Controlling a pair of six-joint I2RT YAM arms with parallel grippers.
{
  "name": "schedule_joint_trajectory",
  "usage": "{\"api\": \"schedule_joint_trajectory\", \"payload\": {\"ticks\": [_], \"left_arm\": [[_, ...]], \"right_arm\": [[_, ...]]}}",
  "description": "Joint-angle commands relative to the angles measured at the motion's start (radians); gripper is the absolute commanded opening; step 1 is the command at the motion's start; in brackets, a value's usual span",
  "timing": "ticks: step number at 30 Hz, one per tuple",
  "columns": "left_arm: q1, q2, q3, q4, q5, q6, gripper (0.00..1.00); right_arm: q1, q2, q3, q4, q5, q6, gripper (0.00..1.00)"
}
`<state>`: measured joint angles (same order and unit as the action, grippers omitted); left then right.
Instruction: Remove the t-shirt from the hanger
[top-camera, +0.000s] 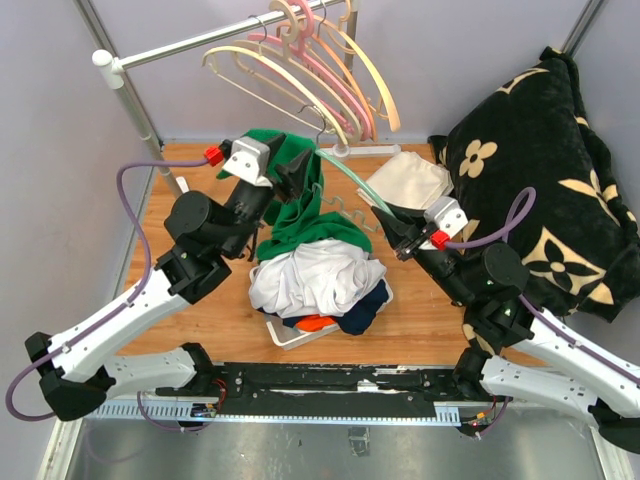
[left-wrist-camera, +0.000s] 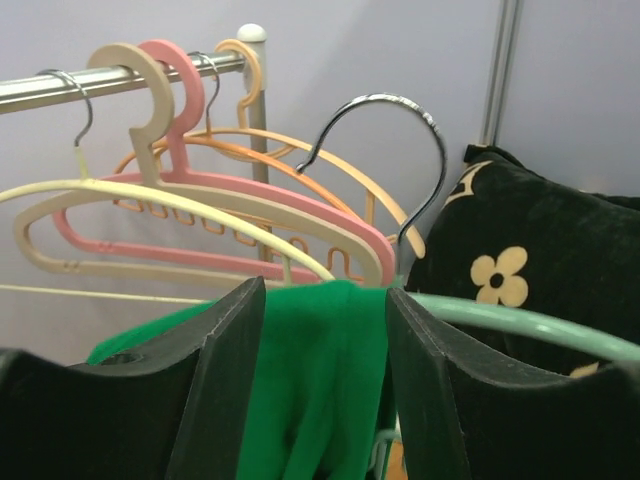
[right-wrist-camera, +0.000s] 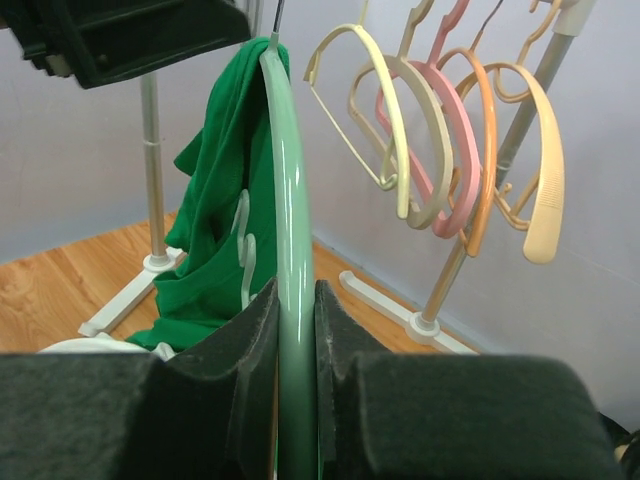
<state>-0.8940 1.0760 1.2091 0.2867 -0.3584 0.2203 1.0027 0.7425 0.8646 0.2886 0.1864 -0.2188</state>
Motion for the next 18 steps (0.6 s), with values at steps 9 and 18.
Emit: {"api": "schedule_joint_trajectory", "payload": {"ticks": [9,18], "left_arm": [[0.001,-0.119,-0.086,0.117,0.074,-0.016,0.63],[0.001,-0.054,-0.151,0.085,0.122,-0.044,0.66]], "right_arm": [[-0.024,-0.032,0.017,0.125,0.031,-0.022,0.01],[-0.023,-0.045,0.021,0.130,0.002,-0.016,0.01]]}}
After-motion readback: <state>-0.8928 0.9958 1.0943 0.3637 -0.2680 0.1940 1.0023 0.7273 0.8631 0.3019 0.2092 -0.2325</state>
